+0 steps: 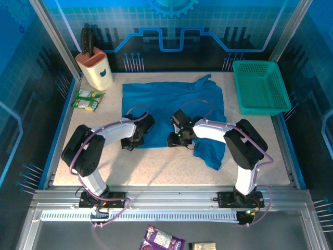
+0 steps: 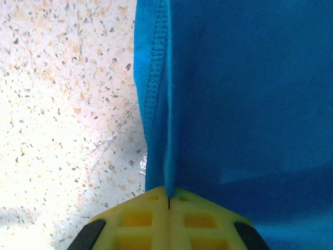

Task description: Fold the inside-out t-shirt

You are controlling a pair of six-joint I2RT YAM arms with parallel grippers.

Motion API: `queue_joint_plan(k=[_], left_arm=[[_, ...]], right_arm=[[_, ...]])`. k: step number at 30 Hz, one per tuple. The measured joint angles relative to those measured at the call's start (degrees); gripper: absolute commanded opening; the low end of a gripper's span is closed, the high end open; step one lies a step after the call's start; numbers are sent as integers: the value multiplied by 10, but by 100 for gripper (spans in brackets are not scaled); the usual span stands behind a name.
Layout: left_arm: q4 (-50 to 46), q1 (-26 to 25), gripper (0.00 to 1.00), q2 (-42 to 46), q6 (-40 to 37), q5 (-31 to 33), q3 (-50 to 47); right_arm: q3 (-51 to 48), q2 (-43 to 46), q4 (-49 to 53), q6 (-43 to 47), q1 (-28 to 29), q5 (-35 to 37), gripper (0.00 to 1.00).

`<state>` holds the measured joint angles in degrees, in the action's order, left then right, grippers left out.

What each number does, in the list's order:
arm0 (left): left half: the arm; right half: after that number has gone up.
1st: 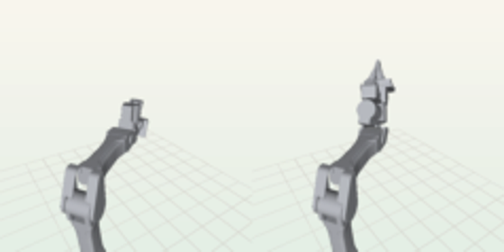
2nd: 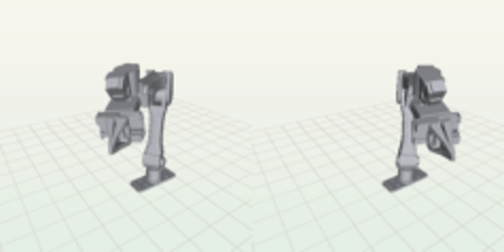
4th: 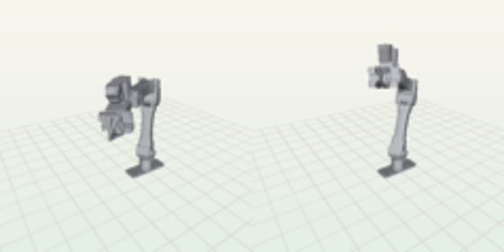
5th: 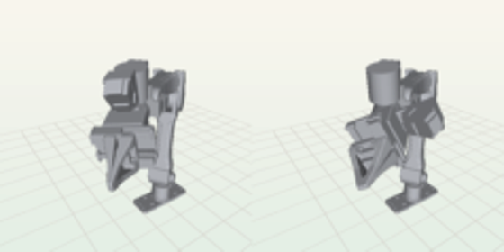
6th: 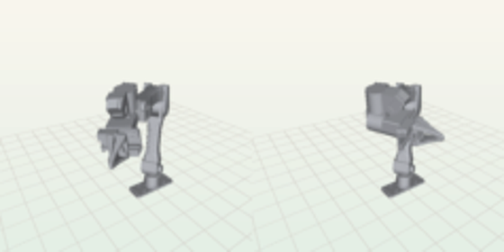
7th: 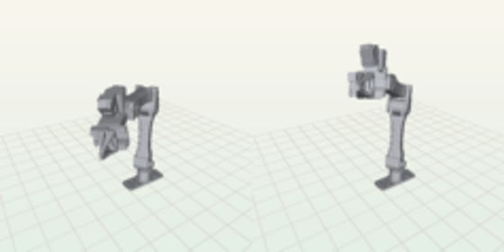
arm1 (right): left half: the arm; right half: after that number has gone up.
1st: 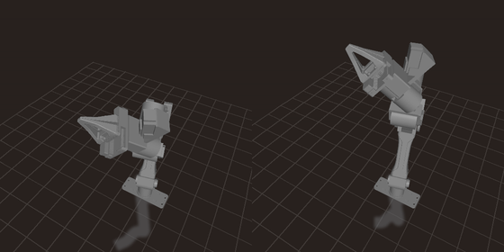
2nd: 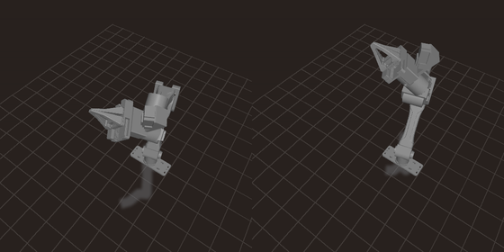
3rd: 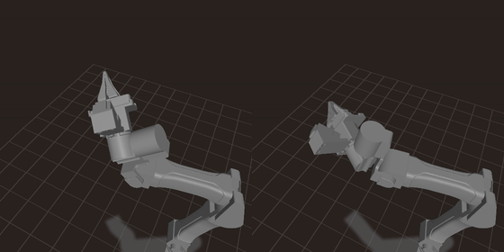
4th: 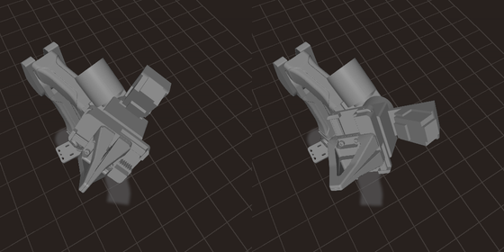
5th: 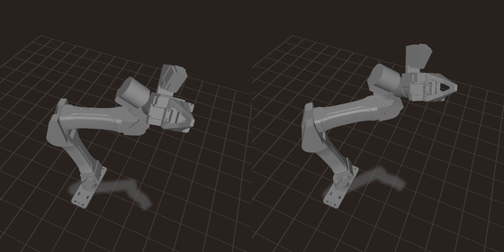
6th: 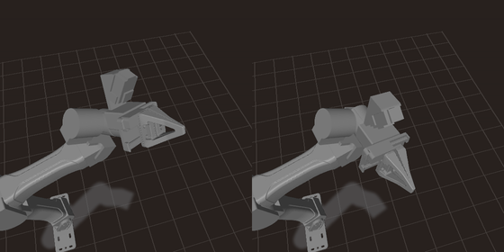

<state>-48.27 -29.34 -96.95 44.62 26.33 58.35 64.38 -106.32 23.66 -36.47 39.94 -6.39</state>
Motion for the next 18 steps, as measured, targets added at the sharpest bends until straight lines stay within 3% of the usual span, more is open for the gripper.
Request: queue_joint_plan(k=[9,18], left_arm=[[-16,23,0,125,-58,-18,31],[-14,94,0,190,-176,-163,81]], right_arm=[[-25,12,-27,1,-48,-1,43],[-37,18,-42,9,-83,-3,42]])
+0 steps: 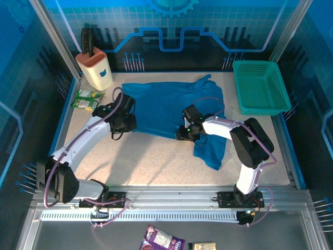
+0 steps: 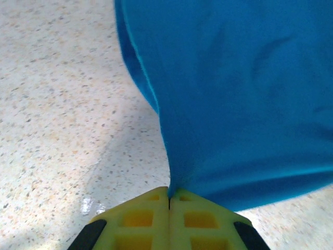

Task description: Fold the inside-out t-shirt

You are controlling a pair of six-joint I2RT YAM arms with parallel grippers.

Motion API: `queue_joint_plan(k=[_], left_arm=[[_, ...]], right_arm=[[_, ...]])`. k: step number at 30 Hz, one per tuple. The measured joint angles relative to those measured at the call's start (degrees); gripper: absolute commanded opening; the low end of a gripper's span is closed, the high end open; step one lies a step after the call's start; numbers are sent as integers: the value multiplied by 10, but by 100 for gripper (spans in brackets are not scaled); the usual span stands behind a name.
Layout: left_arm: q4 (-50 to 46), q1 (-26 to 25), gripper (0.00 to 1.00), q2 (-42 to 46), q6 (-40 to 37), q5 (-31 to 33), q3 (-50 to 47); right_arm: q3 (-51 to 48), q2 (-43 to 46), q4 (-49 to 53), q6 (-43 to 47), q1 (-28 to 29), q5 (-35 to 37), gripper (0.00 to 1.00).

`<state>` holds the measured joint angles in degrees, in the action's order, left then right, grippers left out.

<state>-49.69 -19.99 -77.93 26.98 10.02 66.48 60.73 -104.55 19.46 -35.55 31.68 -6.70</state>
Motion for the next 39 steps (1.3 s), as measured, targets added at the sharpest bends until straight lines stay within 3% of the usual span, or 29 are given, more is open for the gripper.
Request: queue_joint_plan(k=[9,13,18,24,32,33,35,39], left_arm=[[12,34,0,4,-90,-153,24],[17,50,0,-43,-105,-178,71],[14,51,0,-152,-128,-179,155],[-48,51,0,-156,-148,-148,162],[-106,52,0,-30,-89,-92,-25],[-107,52,2,-23,-74,-91,-50],[-102,52,16,-23,-49,-92,-82],[-91,52,26,-29,-11,-86,-97]], right_arm=[[0,1,1,3,-5,2,41],[0,1,2,6,-6,2,41],[0,1,3,7,-6,3,41],[-7,10,12,9,-6,11,41],[-7,26,59,10,-5,11,42],[-7,32,67,10,-5,10,43],[-7,47,82,10,-3,7,43],[2,88,115,12,-2,12,45]])
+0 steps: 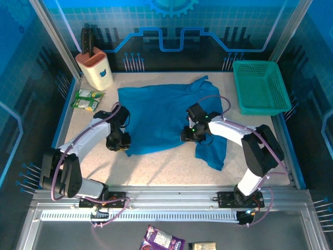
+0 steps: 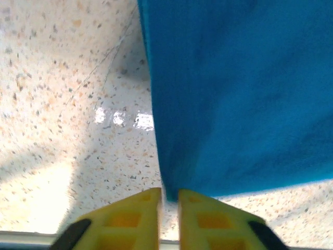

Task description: Fold the inside-out t-shirt

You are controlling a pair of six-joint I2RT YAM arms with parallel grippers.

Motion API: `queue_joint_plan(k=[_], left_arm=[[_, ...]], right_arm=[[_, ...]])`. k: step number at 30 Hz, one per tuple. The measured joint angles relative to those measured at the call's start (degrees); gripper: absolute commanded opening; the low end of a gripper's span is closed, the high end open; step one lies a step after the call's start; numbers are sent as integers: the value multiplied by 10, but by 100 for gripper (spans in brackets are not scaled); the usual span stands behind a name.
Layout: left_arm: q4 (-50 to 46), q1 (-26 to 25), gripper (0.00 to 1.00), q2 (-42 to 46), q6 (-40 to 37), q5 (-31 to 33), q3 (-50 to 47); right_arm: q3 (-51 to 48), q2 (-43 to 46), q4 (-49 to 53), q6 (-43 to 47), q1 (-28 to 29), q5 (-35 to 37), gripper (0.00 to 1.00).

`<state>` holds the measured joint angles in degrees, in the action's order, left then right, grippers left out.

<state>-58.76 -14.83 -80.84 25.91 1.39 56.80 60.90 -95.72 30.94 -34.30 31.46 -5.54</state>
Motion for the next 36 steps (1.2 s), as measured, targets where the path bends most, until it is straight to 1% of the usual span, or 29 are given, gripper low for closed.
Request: queue_joint_plan(k=[2,4,7,10,12,17,20,22,25,27,29,34,36], left_arm=[[7,0,32,0,14,14,1],[8,0,33,2,26,34,2],[12,0,29,16,43,50,5],[29,-8,25,25,59,47,5],[48,-26,23,14,71,41,5],[116,-85,24,-50,104,5,0],[156,-98,24,-84,122,-9,-14],[180,-88,22,-97,132,-16,-40],[213,-41,22,-95,148,-37,-103],[231,-3,22,-62,157,-46,-125],[233,21,24,-42,162,-45,-146],[217,49,28,14,177,-32,-168],[212,64,28,33,177,-26,-168]], right_arm=[[6,21,14,2,0,9,46],[6,43,25,5,0,17,46],[3,68,38,9,-5,26,47],[-12,81,43,10,-18,28,49],[-28,80,45,13,-27,28,51],[-64,68,40,20,-39,10,57],[-82,50,24,23,-56,-1,60],[-96,43,18,24,-75,-5,61],[-121,44,14,24,-111,-6,62],[-130,61,12,24,-132,-5,63],[-138,77,16,24,-148,-2,63],[-144,113,34,24,-158,9,63],[-147,132,42,24,-163,14,63]])
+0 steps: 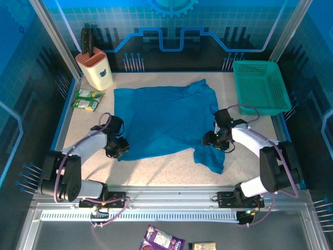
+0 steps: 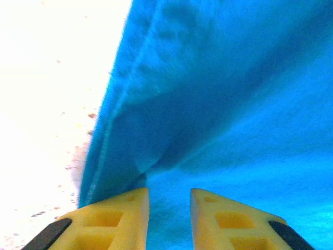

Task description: Fold the inside-out t-shirt

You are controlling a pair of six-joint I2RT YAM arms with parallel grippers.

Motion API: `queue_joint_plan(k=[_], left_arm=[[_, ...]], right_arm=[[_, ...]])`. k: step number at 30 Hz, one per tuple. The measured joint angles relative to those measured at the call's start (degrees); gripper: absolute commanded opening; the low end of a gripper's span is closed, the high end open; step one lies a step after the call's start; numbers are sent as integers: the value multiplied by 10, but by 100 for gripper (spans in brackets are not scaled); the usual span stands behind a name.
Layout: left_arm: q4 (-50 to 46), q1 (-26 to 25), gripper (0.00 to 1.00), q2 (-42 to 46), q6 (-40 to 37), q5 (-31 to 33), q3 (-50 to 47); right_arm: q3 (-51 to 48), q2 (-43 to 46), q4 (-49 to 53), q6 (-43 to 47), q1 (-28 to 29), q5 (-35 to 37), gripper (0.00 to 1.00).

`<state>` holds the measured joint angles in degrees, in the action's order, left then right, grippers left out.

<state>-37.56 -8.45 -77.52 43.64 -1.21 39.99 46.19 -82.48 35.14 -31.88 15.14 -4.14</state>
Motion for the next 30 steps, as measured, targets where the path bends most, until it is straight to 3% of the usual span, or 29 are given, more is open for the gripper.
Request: queue_joint_plan(k=[5,12,22,30], left_arm=[[-7,35,27,23,-1,1,0],[-27,37,25,44,-2,1,5],[-29,37,24,48,-2,1,11],[-29,37,24,52,-2,0,11]], right_arm=[[-29,61,26,-3,-24,21,59],[-77,120,97,-54,-24,65,53],[-109,151,157,-176,50,100,49],[-112,178,172,-245,60,91,44]])
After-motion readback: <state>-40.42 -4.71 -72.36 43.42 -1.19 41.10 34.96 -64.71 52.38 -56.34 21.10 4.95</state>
